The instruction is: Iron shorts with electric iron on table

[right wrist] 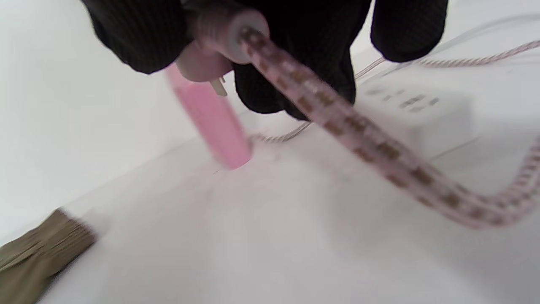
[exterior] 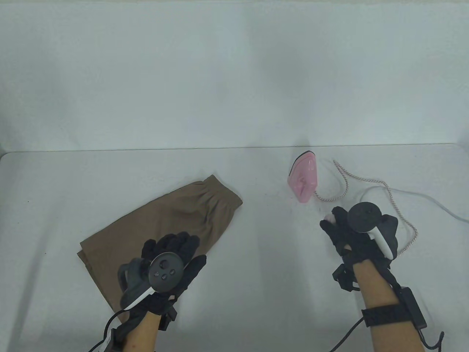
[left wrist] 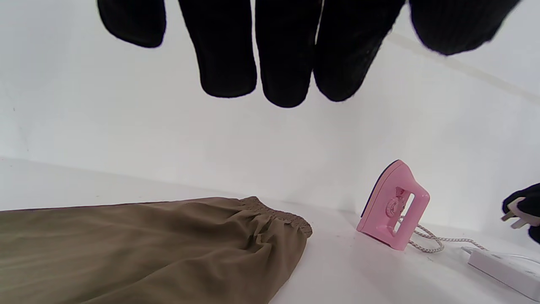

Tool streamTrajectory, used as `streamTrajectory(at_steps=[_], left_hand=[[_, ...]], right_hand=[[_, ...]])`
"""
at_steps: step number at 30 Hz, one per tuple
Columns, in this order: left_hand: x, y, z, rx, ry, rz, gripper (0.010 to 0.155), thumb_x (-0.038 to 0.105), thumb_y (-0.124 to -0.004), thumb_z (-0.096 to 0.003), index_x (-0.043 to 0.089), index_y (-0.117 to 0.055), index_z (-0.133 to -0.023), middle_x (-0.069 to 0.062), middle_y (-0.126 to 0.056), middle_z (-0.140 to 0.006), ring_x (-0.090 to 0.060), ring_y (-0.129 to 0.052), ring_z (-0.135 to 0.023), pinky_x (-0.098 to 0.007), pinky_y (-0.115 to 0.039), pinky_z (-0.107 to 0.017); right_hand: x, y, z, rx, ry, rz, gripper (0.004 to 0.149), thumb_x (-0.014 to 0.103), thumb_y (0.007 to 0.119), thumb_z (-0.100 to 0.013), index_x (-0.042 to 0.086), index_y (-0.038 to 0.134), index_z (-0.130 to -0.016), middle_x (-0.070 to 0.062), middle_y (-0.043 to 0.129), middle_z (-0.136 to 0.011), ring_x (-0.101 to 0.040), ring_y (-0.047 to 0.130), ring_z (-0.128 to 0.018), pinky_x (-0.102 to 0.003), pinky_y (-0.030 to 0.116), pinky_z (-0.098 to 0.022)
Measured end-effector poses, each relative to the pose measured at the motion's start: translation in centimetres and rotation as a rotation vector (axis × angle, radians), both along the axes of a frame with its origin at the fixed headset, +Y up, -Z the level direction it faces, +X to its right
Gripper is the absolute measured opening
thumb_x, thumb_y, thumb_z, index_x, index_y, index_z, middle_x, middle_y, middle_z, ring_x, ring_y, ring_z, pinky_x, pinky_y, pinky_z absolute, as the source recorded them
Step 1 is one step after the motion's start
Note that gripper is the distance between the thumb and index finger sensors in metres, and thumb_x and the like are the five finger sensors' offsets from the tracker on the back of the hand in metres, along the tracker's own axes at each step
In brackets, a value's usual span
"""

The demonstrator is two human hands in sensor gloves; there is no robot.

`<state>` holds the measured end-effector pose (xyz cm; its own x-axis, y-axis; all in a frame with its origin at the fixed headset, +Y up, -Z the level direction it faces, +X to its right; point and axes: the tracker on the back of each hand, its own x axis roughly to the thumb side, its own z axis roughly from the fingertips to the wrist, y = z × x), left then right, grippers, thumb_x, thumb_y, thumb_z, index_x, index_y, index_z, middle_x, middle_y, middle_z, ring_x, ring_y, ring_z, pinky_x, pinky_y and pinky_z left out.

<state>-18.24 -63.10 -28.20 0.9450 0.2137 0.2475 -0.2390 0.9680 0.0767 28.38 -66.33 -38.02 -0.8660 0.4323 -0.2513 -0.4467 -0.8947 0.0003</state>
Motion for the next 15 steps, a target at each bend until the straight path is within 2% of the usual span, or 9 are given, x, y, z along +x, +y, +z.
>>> streamTrajectory(at_steps=[5, 9, 15], left_hand=[[0.0, -0.1, 0.0, -0.006, 0.001, 0.000, 0.063, 0.065, -0.065, -0.0507, 0.033, -0.072, -0.105, 0.001, -0.076, -0.113, -0.036, -0.077, -0.104, -0.069, -0.053, -0.075], [0.0, -0.1, 0.0, -0.012, 0.000, 0.002, 0.063, 0.065, -0.066, -0.0507, 0.033, -0.072, -0.105, 0.000, -0.076, -0.113, -0.036, -0.077, -0.104, -0.069, -0.053, -0.075], [-0.1, -0.1, 0.0, -0.017, 0.006, -0.001, 0.063, 0.065, -0.066, -0.0506, 0.033, -0.072, -0.105, 0.000, -0.077, -0.112, -0.036, -0.077, -0.104, -0.069, -0.053, -0.075]], right_hand=[[3.7, -0.6, -0.2, 0.008, -0.124, 0.104, 0.068, 0.058, 0.078, -0.051, 0.023, 0.064, -0.107, -0.003, 0.096, -0.079, -0.019, 0.101, -0.059, -0.058, 0.074, -0.063], [6.1, -2.1, -0.2, 0.005, -0.236, 0.086, 0.066, 0.058, 0.079, -0.050, 0.025, 0.067, -0.105, -0.002, 0.097, -0.078, -0.019, 0.101, -0.059, -0.058, 0.073, -0.063], [7.3, -4.2, -0.9, -0.031, -0.299, 0.091, 0.066, 0.057, 0.078, -0.050, 0.024, 0.066, -0.105, -0.001, 0.098, -0.079, -0.020, 0.101, -0.061, -0.058, 0.074, -0.063]])
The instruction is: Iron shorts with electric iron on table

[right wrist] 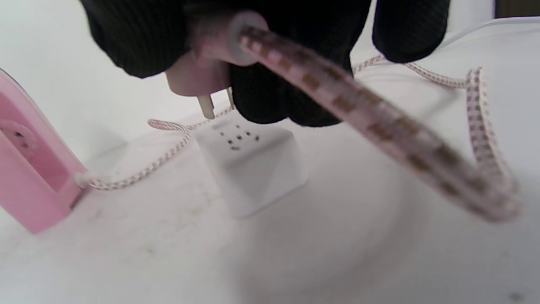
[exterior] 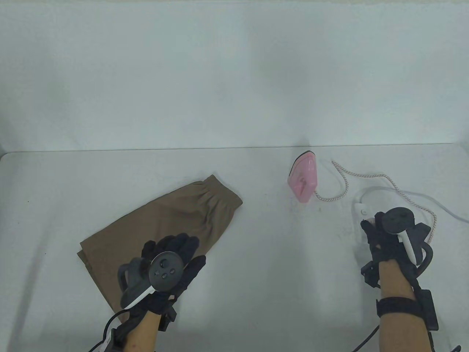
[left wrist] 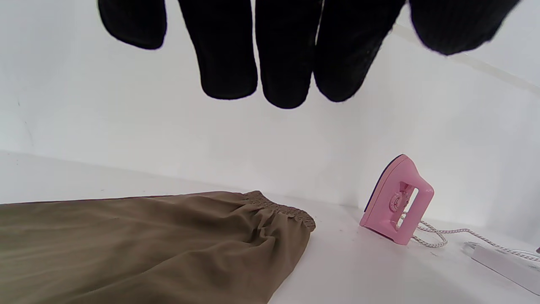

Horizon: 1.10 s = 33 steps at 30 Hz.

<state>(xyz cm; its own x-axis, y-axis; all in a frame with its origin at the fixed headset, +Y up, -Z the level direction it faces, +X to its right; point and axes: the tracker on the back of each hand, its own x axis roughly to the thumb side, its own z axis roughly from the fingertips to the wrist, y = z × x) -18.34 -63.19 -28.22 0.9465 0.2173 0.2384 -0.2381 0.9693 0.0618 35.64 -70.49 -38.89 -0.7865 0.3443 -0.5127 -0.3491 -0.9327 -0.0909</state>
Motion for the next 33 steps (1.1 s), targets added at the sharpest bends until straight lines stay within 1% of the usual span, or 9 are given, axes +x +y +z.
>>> streamTrajectory(at_steps=[4, 8, 10, 18, 22, 25, 28, 33], left_hand=[[-0.1, 0.0, 0.0, -0.003, 0.007, -0.003, 0.063, 0.065, -0.066, -0.0506, 0.033, -0.072, -0.105, 0.001, -0.076, -0.113, -0.036, -0.077, -0.104, -0.069, -0.054, -0.075], [-0.2, 0.1, 0.0, -0.002, 0.013, 0.001, 0.063, 0.065, -0.066, -0.0507, 0.033, -0.072, -0.105, 0.001, -0.076, -0.112, -0.036, -0.077, -0.104, -0.068, -0.054, -0.075], [-0.2, 0.1, 0.0, -0.002, 0.013, 0.001, 0.063, 0.065, -0.066, -0.0506, 0.033, -0.072, -0.105, 0.001, -0.076, -0.113, -0.036, -0.077, -0.104, -0.068, -0.054, -0.075], [-0.2, 0.1, -0.1, 0.000, 0.011, 0.002, 0.063, 0.065, -0.066, -0.0507, 0.033, -0.072, -0.105, 0.001, -0.076, -0.112, -0.036, -0.077, -0.104, -0.068, -0.054, -0.075], [-0.3, 0.0, -0.1, -0.001, 0.013, 0.004, 0.063, 0.065, -0.065, -0.0506, 0.033, -0.072, -0.105, 0.001, -0.076, -0.113, -0.036, -0.077, -0.104, -0.068, -0.054, -0.075], [-0.3, 0.0, -0.1, -0.003, 0.011, 0.002, 0.063, 0.065, -0.065, -0.0506, 0.033, -0.072, -0.105, 0.001, -0.076, -0.113, -0.036, -0.077, -0.104, -0.068, -0.053, -0.075], [-0.2, 0.0, -0.1, -0.005, 0.011, 0.000, 0.063, 0.065, -0.066, -0.0506, 0.033, -0.072, -0.105, 0.001, -0.076, -0.113, -0.036, -0.077, -0.104, -0.069, -0.053, -0.075], [-0.3, -0.1, -0.2, -0.009, 0.013, -0.003, 0.063, 0.065, -0.065, -0.0506, 0.033, -0.072, -0.105, 0.001, -0.076, -0.112, -0.036, -0.077, -0.104, -0.069, -0.054, -0.075]], right_hand=[[-0.4, -1.0, -0.6, -0.043, -0.001, 0.010, 0.066, 0.055, 0.076, -0.053, 0.023, 0.059, -0.108, -0.002, 0.094, -0.085, -0.021, 0.099, -0.064, -0.058, 0.073, -0.063], [-0.6, -1.2, -0.8, -0.057, -0.014, 0.051, 0.066, 0.056, 0.076, -0.052, 0.023, 0.060, -0.108, -0.002, 0.094, -0.084, -0.020, 0.099, -0.063, -0.057, 0.073, -0.063], [-0.6, -1.3, -0.8, -0.089, -0.012, 0.058, 0.066, 0.057, 0.075, -0.053, 0.024, 0.059, -0.108, -0.001, 0.094, -0.083, -0.019, 0.099, -0.062, -0.057, 0.073, -0.063], [-0.9, -1.1, -0.9, -0.093, -0.014, 0.085, 0.065, 0.058, 0.075, -0.053, 0.027, 0.060, -0.108, 0.001, 0.094, -0.075, -0.018, 0.096, -0.057, -0.058, 0.073, -0.064], [-0.7, -1.4, -1.0, -0.111, -0.018, 0.074, 0.065, 0.058, 0.074, -0.053, 0.027, 0.060, -0.108, 0.001, 0.094, -0.073, -0.018, 0.096, -0.055, -0.058, 0.072, -0.064], [-0.6, -1.5, -1.1, -0.104, -0.026, 0.050, 0.065, 0.058, 0.074, -0.053, 0.027, 0.060, -0.108, 0.001, 0.094, -0.073, -0.018, 0.096, -0.055, -0.058, 0.072, -0.064], [-0.7, -1.5, -1.2, -0.119, -0.030, 0.071, 0.066, 0.058, 0.073, -0.053, 0.027, 0.059, -0.109, 0.002, 0.095, -0.072, -0.018, 0.096, -0.055, -0.058, 0.072, -0.064], [-1.5, -1.4, -1.7, -0.152, -0.021, 0.156, 0.066, 0.058, 0.072, -0.053, 0.025, 0.059, -0.109, 0.002, 0.094, -0.070, -0.018, 0.096, -0.054, -0.059, 0.072, -0.064]])
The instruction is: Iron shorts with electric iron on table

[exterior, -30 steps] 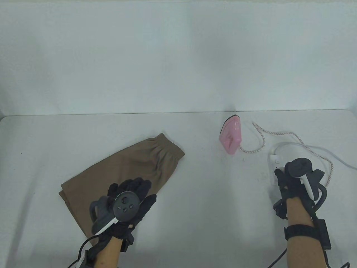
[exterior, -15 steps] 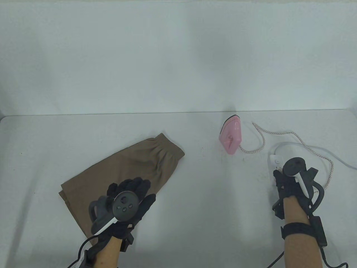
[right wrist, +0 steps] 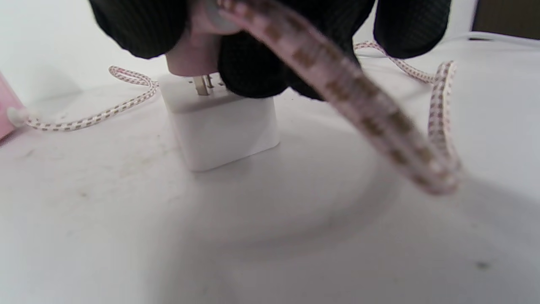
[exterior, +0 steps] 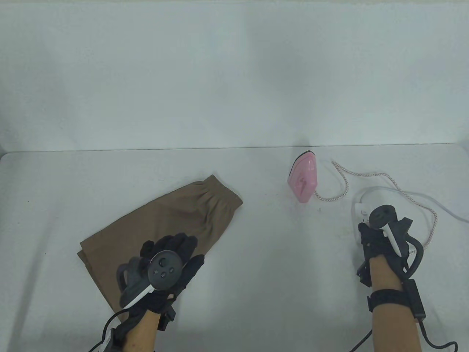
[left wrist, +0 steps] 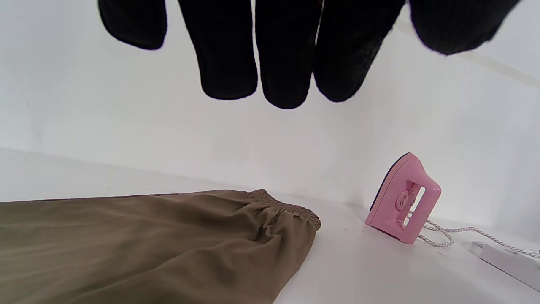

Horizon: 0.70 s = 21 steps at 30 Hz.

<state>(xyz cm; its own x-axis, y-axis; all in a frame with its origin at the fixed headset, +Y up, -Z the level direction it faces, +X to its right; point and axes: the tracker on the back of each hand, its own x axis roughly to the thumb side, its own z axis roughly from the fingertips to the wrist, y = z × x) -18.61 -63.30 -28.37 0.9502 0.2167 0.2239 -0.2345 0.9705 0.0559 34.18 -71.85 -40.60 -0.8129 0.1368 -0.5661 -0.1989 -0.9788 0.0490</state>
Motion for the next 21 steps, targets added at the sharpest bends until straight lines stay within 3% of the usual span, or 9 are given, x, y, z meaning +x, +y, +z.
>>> streamTrajectory(at_steps=[7, 15, 18, 21], left_hand=[[0.0, 0.0, 0.0, 0.001, 0.000, 0.001, 0.063, 0.065, -0.065, -0.0507, 0.033, -0.072, -0.105, 0.001, -0.076, -0.112, -0.036, -0.077, -0.104, -0.068, -0.054, -0.075], [0.1, -0.1, 0.0, -0.008, -0.004, 0.001, 0.063, 0.065, -0.065, -0.0507, 0.033, -0.072, -0.105, 0.000, -0.077, -0.112, -0.036, -0.077, -0.104, -0.068, -0.054, -0.075], [0.0, 0.0, 0.0, -0.007, -0.003, 0.004, 0.063, 0.065, -0.065, -0.0507, 0.033, -0.072, -0.105, 0.001, -0.077, -0.112, -0.036, -0.078, -0.103, -0.068, -0.054, -0.075], [0.1, 0.0, 0.0, -0.004, -0.009, 0.012, 0.063, 0.065, -0.065, -0.0508, 0.033, -0.072, -0.105, 0.001, -0.077, -0.112, -0.035, -0.078, -0.103, -0.068, -0.054, -0.075]], right_hand=[[0.0, -0.5, -0.3, -0.083, 0.000, 0.007, 0.066, 0.057, 0.066, -0.054, 0.025, 0.055, -0.111, 0.003, 0.092, -0.075, -0.018, 0.095, -0.059, -0.059, 0.071, -0.065], [0.2, -0.5, -0.1, -0.067, -0.019, 0.009, 0.065, 0.062, 0.064, -0.055, 0.032, 0.054, -0.112, 0.004, 0.089, -0.078, -0.020, 0.092, -0.063, -0.058, 0.069, -0.066], [0.5, -0.3, 0.3, -0.103, -0.012, -0.014, 0.070, 0.069, 0.061, -0.053, 0.036, 0.049, -0.114, 0.000, 0.082, -0.090, -0.021, 0.089, -0.072, -0.058, 0.068, -0.068], [0.3, 0.5, 0.4, -0.038, -0.004, 0.015, 0.074, 0.070, 0.061, -0.052, 0.034, 0.045, -0.115, -0.002, 0.068, -0.108, -0.028, 0.079, -0.090, -0.060, 0.062, -0.071]])
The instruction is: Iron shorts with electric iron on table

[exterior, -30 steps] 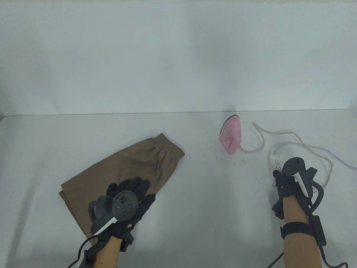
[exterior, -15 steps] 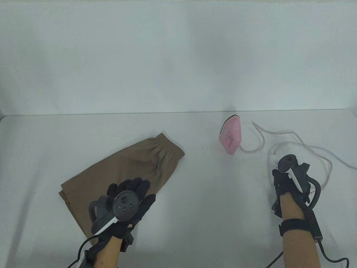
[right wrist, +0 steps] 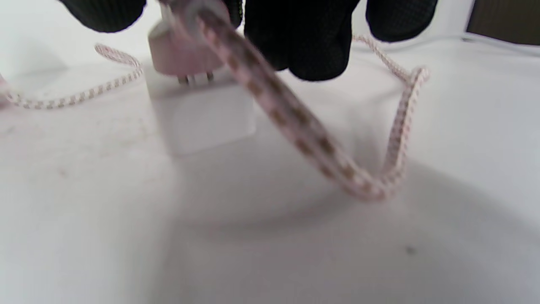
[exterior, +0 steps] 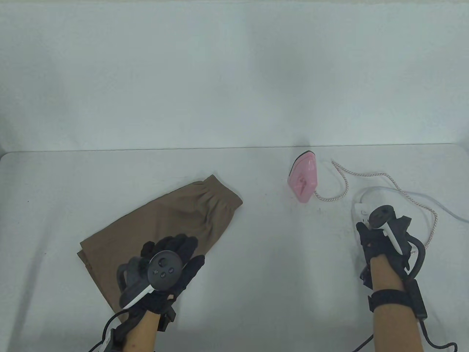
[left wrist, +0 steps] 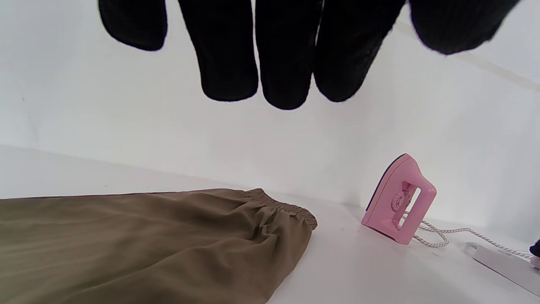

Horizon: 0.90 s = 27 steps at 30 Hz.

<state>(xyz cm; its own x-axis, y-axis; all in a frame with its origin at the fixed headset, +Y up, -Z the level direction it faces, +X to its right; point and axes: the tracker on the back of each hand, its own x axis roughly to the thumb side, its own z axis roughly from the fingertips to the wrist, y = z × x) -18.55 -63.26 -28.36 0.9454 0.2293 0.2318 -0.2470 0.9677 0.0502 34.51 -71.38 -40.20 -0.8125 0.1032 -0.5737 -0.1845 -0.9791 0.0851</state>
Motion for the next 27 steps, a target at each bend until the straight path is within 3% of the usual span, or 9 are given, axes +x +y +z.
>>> streamTrajectory(at_steps=[5, 9, 13, 17, 18, 20, 27], left_hand=[[0.0, 0.0, -0.1, -0.003, -0.006, 0.006, 0.063, 0.065, -0.065, -0.0507, 0.033, -0.072, -0.105, 0.001, -0.077, -0.112, -0.035, -0.079, -0.103, -0.068, -0.054, -0.075], [-0.1, 0.0, -0.1, -0.002, -0.010, 0.010, 0.063, 0.065, -0.065, -0.0507, 0.033, -0.072, -0.105, 0.000, -0.077, -0.112, -0.035, -0.079, -0.103, -0.068, -0.055, -0.075], [-0.1, 0.0, -0.1, -0.003, -0.008, 0.007, 0.063, 0.065, -0.065, -0.0507, 0.033, -0.072, -0.105, 0.000, -0.078, -0.112, -0.035, -0.079, -0.103, -0.068, -0.055, -0.075], [-0.1, 0.0, -0.1, -0.007, -0.007, 0.013, 0.063, 0.065, -0.065, -0.0508, 0.033, -0.072, -0.105, 0.000, -0.078, -0.112, -0.035, -0.080, -0.102, -0.068, -0.055, -0.075], [-0.1, -0.1, -0.1, -0.013, -0.008, 0.013, 0.063, 0.065, -0.065, -0.0508, 0.032, -0.072, -0.105, 0.000, -0.078, -0.112, -0.035, -0.080, -0.102, -0.068, -0.055, -0.075], [-0.1, -0.1, -0.2, -0.018, -0.011, 0.012, 0.063, 0.065, -0.065, -0.0508, 0.033, -0.072, -0.105, 0.000, -0.078, -0.112, -0.035, -0.080, -0.102, -0.068, -0.055, -0.075], [0.1, -0.2, -0.2, -0.024, -0.019, 0.003, 0.063, 0.065, -0.065, -0.0508, 0.033, -0.072, -0.105, 0.000, -0.078, -0.111, -0.035, -0.080, -0.102, -0.068, -0.055, -0.075]], right_hand=[[-1.6, 0.5, -0.8, 0.032, 0.106, 0.037, 0.071, 0.065, 0.067, -0.053, 0.038, 0.043, -0.114, 0.008, 0.042, -0.124, -0.039, 0.048, -0.114, -0.067, 0.049, -0.075], [-3.3, -0.1, -2.0, -0.068, 0.183, 0.161, 0.074, 0.065, 0.068, -0.052, 0.040, 0.038, -0.114, 0.013, 0.037, -0.125, -0.036, 0.041, -0.118, -0.068, 0.047, -0.076], [-3.5, -0.7, -3.2, -0.067, 0.187, 0.124, 0.075, 0.065, 0.069, -0.051, 0.039, 0.037, -0.114, 0.012, 0.037, -0.125, -0.036, 0.040, -0.118, -0.069, 0.046, -0.076], [-3.2, -2.3, -3.6, -0.140, 0.155, 0.088, 0.075, 0.065, 0.070, -0.052, 0.038, 0.037, -0.114, 0.010, 0.038, -0.124, -0.037, 0.035, -0.118, -0.071, 0.038, -0.076], [-3.4, -2.2, -3.6, -0.101, 0.159, 0.133, 0.075, 0.065, 0.070, -0.051, 0.037, 0.039, -0.113, 0.009, 0.042, -0.123, -0.036, 0.036, -0.118, -0.072, 0.036, -0.076], [-3.5, -2.0, -3.9, -0.098, 0.178, 0.160, 0.075, 0.066, 0.071, -0.050, 0.034, 0.045, -0.113, 0.005, 0.051, -0.121, -0.036, 0.041, -0.118, -0.072, 0.037, -0.075], [-3.6, -2.1, -4.5, -0.150, 0.217, 0.224, 0.076, 0.068, 0.071, -0.049, 0.034, 0.045, -0.112, 0.005, 0.053, -0.119, -0.028, 0.049, -0.117, -0.070, 0.044, -0.075]])
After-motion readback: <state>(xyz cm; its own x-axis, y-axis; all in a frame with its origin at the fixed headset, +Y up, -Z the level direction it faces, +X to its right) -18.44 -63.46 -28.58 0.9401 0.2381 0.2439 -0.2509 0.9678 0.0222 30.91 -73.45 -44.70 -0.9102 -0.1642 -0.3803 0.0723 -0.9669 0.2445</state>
